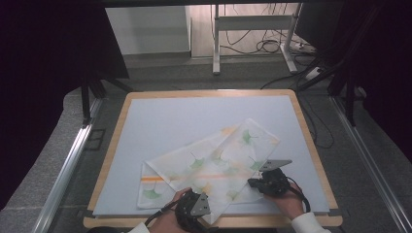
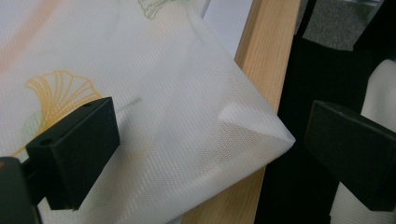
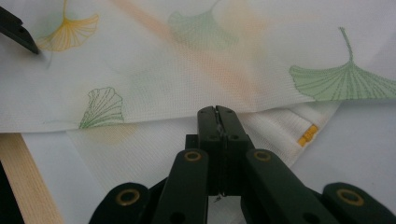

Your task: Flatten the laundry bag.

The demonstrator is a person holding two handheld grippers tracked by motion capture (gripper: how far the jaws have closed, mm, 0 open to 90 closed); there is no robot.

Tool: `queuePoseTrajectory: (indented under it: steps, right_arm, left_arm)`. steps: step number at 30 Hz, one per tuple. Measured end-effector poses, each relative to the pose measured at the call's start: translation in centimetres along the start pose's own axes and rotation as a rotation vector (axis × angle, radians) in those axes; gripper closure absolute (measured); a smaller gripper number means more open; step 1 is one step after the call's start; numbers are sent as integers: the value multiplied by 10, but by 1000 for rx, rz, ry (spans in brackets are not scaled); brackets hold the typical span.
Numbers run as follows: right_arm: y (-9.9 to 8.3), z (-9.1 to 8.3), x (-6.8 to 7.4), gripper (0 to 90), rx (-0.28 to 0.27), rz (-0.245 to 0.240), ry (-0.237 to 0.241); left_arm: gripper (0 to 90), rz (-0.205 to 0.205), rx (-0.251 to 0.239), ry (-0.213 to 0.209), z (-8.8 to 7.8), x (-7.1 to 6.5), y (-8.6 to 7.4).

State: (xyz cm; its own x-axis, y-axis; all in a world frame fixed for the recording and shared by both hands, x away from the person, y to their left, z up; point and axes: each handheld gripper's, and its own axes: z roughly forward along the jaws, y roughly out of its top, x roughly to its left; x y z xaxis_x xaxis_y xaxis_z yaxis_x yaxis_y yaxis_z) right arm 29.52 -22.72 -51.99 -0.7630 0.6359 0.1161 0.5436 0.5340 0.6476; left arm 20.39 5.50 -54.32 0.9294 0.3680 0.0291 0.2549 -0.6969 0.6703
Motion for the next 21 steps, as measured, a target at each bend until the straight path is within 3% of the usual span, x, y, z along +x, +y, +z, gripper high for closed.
queuePoseTrajectory:
  steps: [5, 11, 13, 17, 21]
  right_arm:
    - [0, 0, 0, 888, -2, 1, 1]
    - [0, 0, -1, 888, -3, 5, 1]
    - [0, 0, -1, 886, -3, 6, 2]
    - [0, 0, -1, 885, -5, 6, 3]
    - [-1, 0, -2, 883, -5, 6, 3]
  left_arm:
    - [105, -5, 5, 43, -2, 3, 0]
    - [327, -63, -19, 80, -7, 10, -2]
    - [379, -85, -26, 68, -8, 12, -2]
    - [449, -93, -29, 34, -11, 15, -1]
    - [613, -108, -57, -22, -11, 14, -1]
